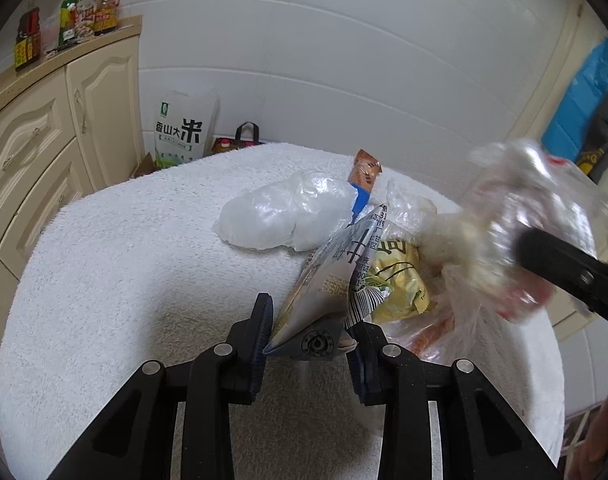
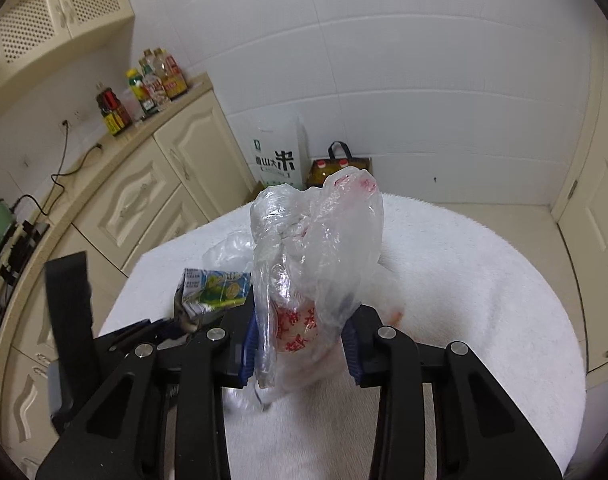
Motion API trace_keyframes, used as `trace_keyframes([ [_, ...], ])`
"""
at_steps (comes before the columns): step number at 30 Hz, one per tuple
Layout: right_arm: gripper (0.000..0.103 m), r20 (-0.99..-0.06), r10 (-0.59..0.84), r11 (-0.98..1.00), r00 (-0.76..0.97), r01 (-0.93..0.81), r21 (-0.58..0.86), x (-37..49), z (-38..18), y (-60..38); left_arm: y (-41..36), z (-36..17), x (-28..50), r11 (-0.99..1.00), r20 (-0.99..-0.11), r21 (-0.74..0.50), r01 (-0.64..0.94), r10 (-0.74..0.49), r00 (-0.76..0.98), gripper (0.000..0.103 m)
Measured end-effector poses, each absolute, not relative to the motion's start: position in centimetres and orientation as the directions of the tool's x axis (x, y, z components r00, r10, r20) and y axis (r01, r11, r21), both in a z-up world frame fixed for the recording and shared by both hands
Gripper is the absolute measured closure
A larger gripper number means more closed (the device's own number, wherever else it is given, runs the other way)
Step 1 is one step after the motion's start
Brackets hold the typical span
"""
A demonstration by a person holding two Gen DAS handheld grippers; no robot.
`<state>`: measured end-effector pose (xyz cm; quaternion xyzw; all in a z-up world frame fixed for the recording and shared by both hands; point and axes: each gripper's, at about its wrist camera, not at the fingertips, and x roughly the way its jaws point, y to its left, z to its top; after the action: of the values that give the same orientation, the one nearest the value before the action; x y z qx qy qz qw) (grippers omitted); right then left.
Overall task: Collect trash
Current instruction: 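Grasp the silver snack wrapper with the left tool while the right tool grasps the plastic bag, then carry the silver wrapper and plastic bag with both tools toward the blue bin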
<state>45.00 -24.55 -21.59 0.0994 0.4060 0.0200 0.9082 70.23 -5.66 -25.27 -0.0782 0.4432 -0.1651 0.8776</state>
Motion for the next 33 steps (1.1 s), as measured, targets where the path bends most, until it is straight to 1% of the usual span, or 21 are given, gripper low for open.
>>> trace_keyframes([
  [16,0.068,-0.685,0.089,0.98,0.723,0.058,0.189,37.1,-18.8,-25.7,-2.7,-22.5,61.4,0.947,-0.676,-0.235,0.221,-0.322,0.663,0.073],
  [18,0.072,-0.679,0.087,0.98,0.729,0.06,0.191,36.1,-18.6,-25.9,-2.5,-22.0,60.0,0.944,-0.665,-0.229,0.235,-0.329,0.671,0.073],
  [20,0.072,-0.68,0.089,0.979,0.728,0.062,0.195,35.0,-18.7,-26.4,-2.2,-21.8,59.0,0.942,-0.658,-0.229,0.245,-0.335,0.674,0.073],
  [22,0.072,-0.696,0.092,0.979,0.712,0.065,0.195,34.5,-19.3,-26.5,-2.1,-21.8,57.7,0.941,-0.659,-0.222,0.257,-0.339,0.672,0.073],
  [29,0.072,-0.784,0.093,0.972,0.614,0.113,0.204,34.3,-24.0,-27.2,-2.6,-20.9,52.8,0.932,-0.668,-0.21,0.294,-0.357,0.653,0.073],
  [31,0.069,-0.794,0.086,0.971,0.602,0.127,0.201,34.5,-24.9,-27.3,-2.8,-20.5,51.9,0.93,-0.67,-0.21,0.3,-0.361,0.649,0.073],
  [33,0.059,-0.799,0.086,0.969,0.595,0.138,0.207,35.0,-25.6,-27.4,-3.2,-20.0,50.7,0.931,-0.672,-0.209,0.298,-0.358,0.648,0.073],
])
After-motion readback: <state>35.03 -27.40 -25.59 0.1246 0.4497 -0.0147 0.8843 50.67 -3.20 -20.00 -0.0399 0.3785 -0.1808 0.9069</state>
